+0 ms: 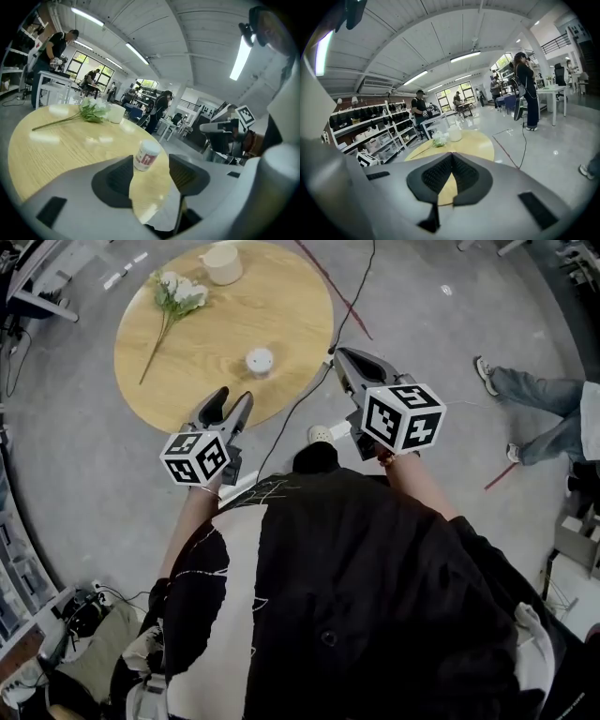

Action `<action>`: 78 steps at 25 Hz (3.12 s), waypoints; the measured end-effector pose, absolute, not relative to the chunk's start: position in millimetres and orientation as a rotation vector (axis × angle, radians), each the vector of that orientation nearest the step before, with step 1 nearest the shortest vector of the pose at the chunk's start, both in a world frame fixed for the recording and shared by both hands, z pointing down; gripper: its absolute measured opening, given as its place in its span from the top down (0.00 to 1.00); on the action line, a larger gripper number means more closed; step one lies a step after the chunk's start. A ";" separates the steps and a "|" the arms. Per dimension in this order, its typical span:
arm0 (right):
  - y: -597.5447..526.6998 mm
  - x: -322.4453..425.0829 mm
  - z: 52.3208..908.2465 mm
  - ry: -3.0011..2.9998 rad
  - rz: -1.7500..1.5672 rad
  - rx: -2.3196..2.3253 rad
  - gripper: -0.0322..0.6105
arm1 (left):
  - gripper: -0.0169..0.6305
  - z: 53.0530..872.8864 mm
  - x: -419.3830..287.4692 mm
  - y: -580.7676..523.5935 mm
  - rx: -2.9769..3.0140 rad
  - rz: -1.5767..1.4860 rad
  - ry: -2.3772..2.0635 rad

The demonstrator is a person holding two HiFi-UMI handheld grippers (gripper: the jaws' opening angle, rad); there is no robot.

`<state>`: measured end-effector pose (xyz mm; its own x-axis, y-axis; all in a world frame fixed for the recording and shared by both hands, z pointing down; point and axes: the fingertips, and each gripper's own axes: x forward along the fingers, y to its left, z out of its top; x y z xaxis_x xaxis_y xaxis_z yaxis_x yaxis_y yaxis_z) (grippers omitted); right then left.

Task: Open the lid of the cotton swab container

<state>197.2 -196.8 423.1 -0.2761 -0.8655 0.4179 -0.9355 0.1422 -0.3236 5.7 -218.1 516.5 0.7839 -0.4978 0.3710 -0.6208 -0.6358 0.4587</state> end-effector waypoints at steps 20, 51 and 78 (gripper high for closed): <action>-294.7 239.7 435.1 -2.408 0.782 1.523 0.94 | 0.54 570.6 46.0 -256.1 2.555 0.765 -0.871; -339.2 255.0 447.4 -2.454 0.761 1.347 0.94 | 0.51 578.1 70.7 -268.7 2.575 0.841 -0.871; -326.7 177.8 372.3 -2.834 0.671 0.988 0.78 | 0.60 474.1 74.8 -311.9 2.518 0.418 -1.094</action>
